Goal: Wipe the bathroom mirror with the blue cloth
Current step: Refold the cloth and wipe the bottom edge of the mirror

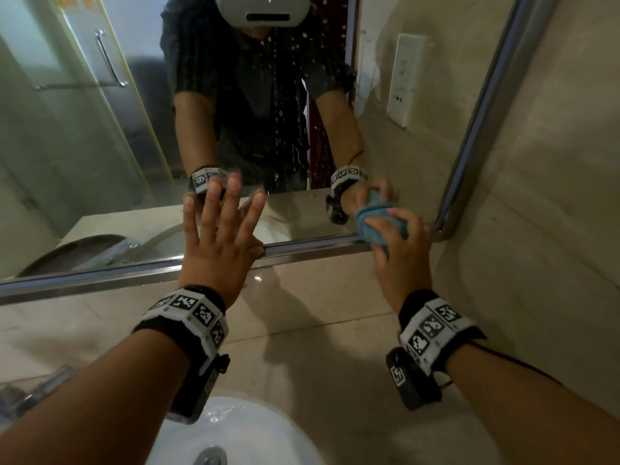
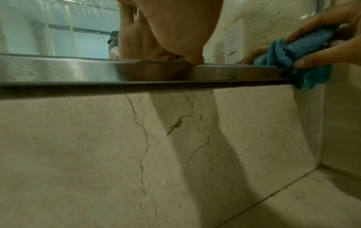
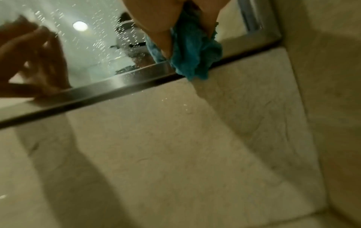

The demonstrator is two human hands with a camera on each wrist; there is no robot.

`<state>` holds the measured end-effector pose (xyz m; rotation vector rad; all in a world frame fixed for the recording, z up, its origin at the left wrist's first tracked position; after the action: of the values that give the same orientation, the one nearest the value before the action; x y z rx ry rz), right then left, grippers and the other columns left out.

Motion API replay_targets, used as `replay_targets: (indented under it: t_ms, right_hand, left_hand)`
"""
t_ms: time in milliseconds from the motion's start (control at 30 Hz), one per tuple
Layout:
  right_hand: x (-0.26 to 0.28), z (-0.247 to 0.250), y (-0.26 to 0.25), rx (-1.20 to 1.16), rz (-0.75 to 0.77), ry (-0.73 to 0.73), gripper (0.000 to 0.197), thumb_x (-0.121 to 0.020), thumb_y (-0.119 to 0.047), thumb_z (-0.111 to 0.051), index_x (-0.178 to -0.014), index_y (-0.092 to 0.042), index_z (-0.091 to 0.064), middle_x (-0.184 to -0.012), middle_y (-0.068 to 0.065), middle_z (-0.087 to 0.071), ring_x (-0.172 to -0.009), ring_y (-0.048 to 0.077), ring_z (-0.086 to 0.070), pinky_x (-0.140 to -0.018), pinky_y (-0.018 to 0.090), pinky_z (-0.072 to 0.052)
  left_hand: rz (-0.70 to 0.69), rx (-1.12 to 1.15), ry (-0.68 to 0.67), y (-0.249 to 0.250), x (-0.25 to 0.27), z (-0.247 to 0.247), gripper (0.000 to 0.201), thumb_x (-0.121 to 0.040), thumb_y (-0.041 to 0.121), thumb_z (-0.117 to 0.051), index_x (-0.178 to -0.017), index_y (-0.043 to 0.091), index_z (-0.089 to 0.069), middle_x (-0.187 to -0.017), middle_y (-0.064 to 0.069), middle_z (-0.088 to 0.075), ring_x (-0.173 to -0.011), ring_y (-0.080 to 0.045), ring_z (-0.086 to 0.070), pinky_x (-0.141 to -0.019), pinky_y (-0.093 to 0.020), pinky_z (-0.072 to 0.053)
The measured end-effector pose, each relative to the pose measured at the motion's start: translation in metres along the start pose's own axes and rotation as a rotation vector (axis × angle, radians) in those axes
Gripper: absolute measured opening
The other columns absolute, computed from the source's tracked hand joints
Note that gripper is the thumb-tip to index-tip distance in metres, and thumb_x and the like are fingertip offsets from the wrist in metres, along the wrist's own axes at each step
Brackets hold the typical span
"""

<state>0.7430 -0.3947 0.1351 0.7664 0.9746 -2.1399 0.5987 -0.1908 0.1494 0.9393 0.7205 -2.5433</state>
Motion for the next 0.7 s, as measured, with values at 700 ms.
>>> replay_targets:
  t_ms: [700]
  right_hand:
    - [-0.024, 0.015, -0.027, -0.149, -0.082, 0.234, 0.039, -0.084, -0.010, -0.066, -0.122, -0.012, -0.060, -0.109, 0.020, -0.047, -0.096, 0.023, -0.048, -0.087, 0.020, -0.041]
  left_hand:
    - [0.005, -0.016, 0.007, 0.000, 0.001, 0.000, 0.098, -0.083, 0.050, -0.060, -0.150, 0.022, 0.006, -0.151, -0.007, 0.031, -0.139, -0.028, 0.027, -0.113, -0.049, 0.015]
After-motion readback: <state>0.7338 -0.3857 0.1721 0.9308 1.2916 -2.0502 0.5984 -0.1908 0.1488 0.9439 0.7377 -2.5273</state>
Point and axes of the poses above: each hand's wrist, its own x-axis away from the middle knuckle, its own z-axis out of the back of the hand, y = z × x, the point moved 8 cm from there along -x, towards the middle knuckle
